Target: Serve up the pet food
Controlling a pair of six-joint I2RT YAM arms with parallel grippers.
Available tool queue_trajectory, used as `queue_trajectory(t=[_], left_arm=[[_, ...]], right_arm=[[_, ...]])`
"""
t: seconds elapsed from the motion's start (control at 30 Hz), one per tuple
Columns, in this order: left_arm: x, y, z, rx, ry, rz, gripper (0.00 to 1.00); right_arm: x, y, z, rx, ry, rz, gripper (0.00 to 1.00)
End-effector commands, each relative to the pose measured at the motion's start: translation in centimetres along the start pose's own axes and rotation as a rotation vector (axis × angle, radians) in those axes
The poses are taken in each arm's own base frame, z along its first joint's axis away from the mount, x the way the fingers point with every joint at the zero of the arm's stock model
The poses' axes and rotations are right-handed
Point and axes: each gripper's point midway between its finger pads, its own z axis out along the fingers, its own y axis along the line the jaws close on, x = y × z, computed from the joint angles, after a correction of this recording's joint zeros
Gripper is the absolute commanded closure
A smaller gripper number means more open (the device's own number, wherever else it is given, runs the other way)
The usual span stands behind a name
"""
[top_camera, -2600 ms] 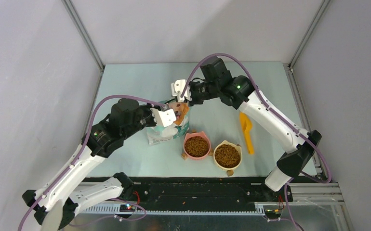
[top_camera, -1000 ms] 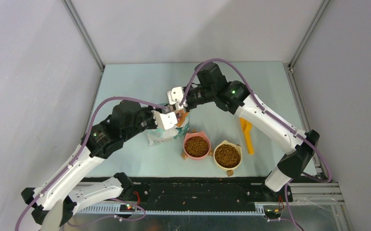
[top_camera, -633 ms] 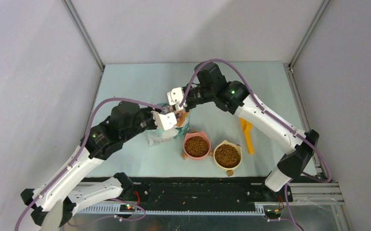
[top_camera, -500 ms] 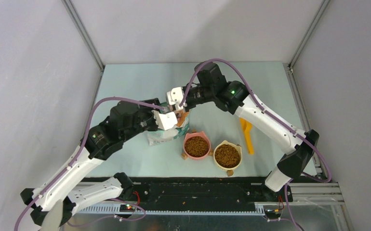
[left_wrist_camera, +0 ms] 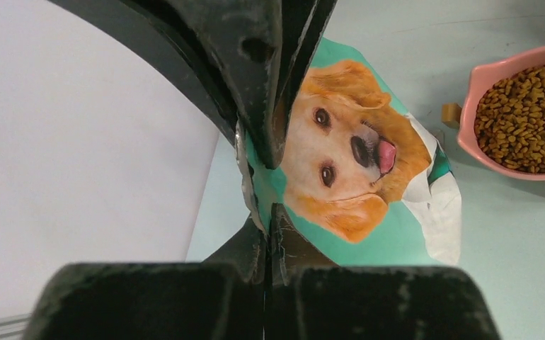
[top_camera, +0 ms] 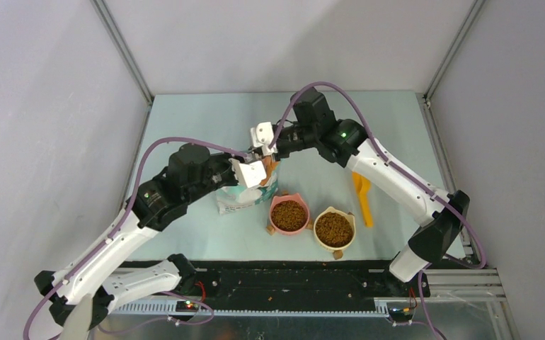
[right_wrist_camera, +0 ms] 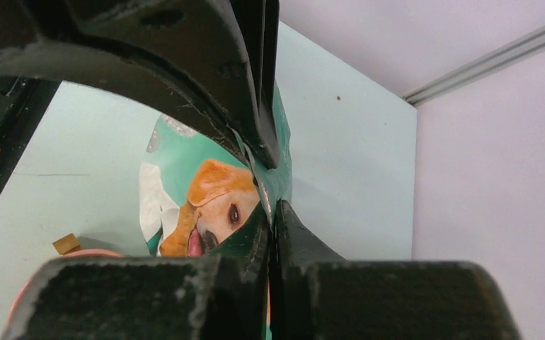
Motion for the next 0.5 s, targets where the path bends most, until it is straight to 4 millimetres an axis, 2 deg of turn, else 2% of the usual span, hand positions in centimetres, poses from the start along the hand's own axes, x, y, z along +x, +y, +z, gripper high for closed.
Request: queue_trajectory(t=[0.0, 0.13, 0.2, 0.33, 0.47], left_arm=[[-1.6, 0.3, -1.0, 0.005, -0.062, -0.006, 1.00], [-2.4, 0.0, -1.1, 0.036, -0.090, -0.033, 1.00], [-3.0, 0.0, -1.2, 0.053, -0.105, -0.046, 1.00], [-3.7, -0.1, -1.3, 0.092, -0.110, -0.063, 1.00], [-4.0, 0.0, -1.3, 0.113, -0.101, -0.065, 1.00]], right_arm=[[-2.9, -1.1, -2.3, 0.009, -0.108, -0.064, 0.85], [-2.2, 1.1, -1.7, -0.072, -0.119, -0.120, 0.79], [-1.9, 1.4, -1.1, -0.080, -0.101, -0.147, 0.76], [-1.8, 1.5, -0.1, -0.078, -0.091, -0.175, 0.74], [-2.6, 1.0, -0.2, -0.056, -0.116, -0.184, 0.75]])
